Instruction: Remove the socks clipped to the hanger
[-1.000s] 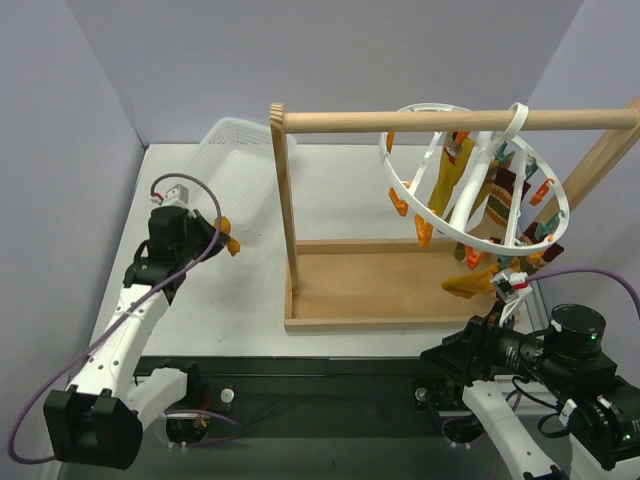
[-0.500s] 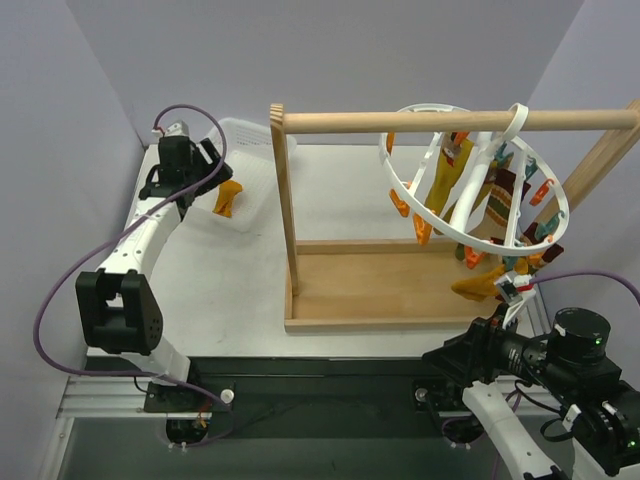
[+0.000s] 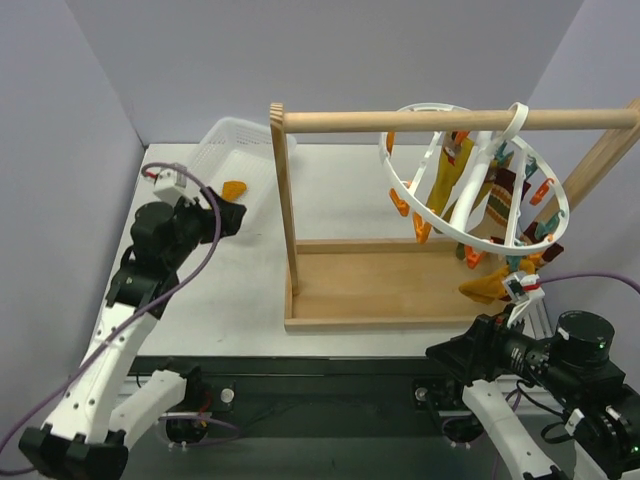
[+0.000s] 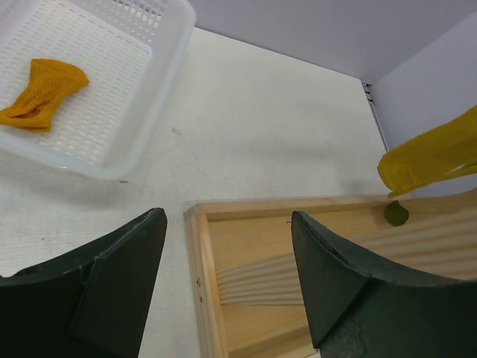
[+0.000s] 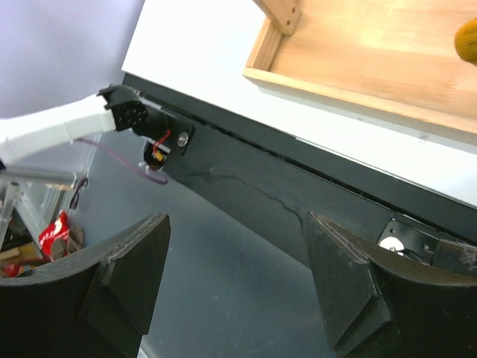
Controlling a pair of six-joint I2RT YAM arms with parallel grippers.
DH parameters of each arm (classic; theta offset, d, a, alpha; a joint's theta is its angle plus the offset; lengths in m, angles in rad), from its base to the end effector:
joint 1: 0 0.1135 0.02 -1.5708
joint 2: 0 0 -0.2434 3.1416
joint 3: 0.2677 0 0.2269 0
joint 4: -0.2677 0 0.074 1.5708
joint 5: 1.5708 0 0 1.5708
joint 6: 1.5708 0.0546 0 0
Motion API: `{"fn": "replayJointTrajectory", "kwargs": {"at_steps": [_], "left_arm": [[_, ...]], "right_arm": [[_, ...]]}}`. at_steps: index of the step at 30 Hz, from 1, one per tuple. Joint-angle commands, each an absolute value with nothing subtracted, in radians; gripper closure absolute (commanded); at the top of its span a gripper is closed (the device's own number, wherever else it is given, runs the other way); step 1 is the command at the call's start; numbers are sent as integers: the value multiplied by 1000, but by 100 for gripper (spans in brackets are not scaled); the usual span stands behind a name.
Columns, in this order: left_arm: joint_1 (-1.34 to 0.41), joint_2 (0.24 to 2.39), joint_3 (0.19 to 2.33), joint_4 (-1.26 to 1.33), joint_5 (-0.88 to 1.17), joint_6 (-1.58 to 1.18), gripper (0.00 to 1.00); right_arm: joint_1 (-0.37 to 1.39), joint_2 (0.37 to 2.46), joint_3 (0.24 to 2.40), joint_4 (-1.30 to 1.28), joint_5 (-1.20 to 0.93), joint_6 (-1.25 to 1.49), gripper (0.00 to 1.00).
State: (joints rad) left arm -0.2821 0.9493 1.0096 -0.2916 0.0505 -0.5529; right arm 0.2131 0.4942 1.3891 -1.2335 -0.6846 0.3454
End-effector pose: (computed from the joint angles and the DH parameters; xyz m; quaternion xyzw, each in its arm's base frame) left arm 0.2088 -0.0634 0.3550 -0.0903 0.7787 -0.2697 0.5593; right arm -0.0019 0.0349 0.3986 -0.1427 0.7799 0.4134 0.4477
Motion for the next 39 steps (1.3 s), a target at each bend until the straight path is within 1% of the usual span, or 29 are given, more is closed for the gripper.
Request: {"fn": "replayJointTrajectory", "kwargs": {"at_steps": [1,4,5,8,10,11,12,13,15,16,17,18,19,21,22,23,24,25,26,27,28,30,31,32,35,37,38,39], "left_arm": [[-278,748,891,-393,61,-537,23],[-281,622,833,-400,159,-505,23],[-288,605,825,-397,197,-488,18],[-314,607,787,-348,340,-463,15],[-345,624,741,-255,478,-518,15],[-360,624,720,-214,506,-547,16],[-414,623,700,-116,531,-595,17],[-446,609,681,-76,532,-615,18],[-533,601,638,44,483,-652,18],[-628,600,629,69,457,-656,18],[-676,601,620,95,399,-658,18],[-722,603,617,136,367,-644,18],[-833,613,615,153,327,-634,19],[-940,636,629,182,217,-573,18],[-989,678,640,187,181,-552,18],[-1085,708,656,202,151,-529,18],[-1130,744,691,212,91,-487,18],[-1170,823,718,222,65,-462,18],[-1246,868,744,245,39,-440,18],[-1274,909,773,253,13,-396,18],[-1304,998,841,265,8,-378,18],[-1360,1080,909,307,-15,-321,16],[-1377,1156,957,330,-38,-304,16],[-1390,1192,981,381,-54,-286,13],[-1410,1314,1044,489,-87,-233,12],[-1417,1377,1064,541,-130,-190,8],[-1417,1396,1072,607,-171,-175,7],[-1417,1414,1077,636,-187,-134,3]], "right_arm": [[219,480,1419,-1241,-568,382,27],[221,476,1433,-1244,-485,403,27],[221,474,1437,-1246,-460,410,27],[221,469,1450,-1246,-391,428,27],[221,469,1459,-1249,-368,433,27],[219,469,1463,-1252,-361,434,27],[221,471,1469,-1256,-344,436,27],[221,468,1482,-1261,-336,437,27],[221,460,1497,-1266,-304,446,27],[221,457,1512,-1266,-296,451,27],[222,456,1519,-1269,-287,459,27],[221,453,1523,-1270,-281,462,27],[224,453,1529,-1272,-279,463,27],[222,457,1537,-1282,-278,466,27],[224,460,1540,-1290,-264,466,27],[224,460,1548,-1296,-253,466,27],[224,466,1554,-1308,-238,465,27],[224,469,1560,-1315,-206,465,27],[224,474,1583,-1322,-186,463,27],[224,485,1595,-1337,-167,462,27],[224,489,1609,-1347,-152,460,27],[224,503,1640,-1367,-104,462,27],[225,508,1649,-1373,-88,463,27],[224,511,1655,-1379,-65,465,27],[225,525,1661,-1399,-54,460,27],[221,529,1657,-1408,-66,460,27],[222,528,1657,-1408,-72,462,27],[222,525,1658,-1414,-78,462,27]]}}
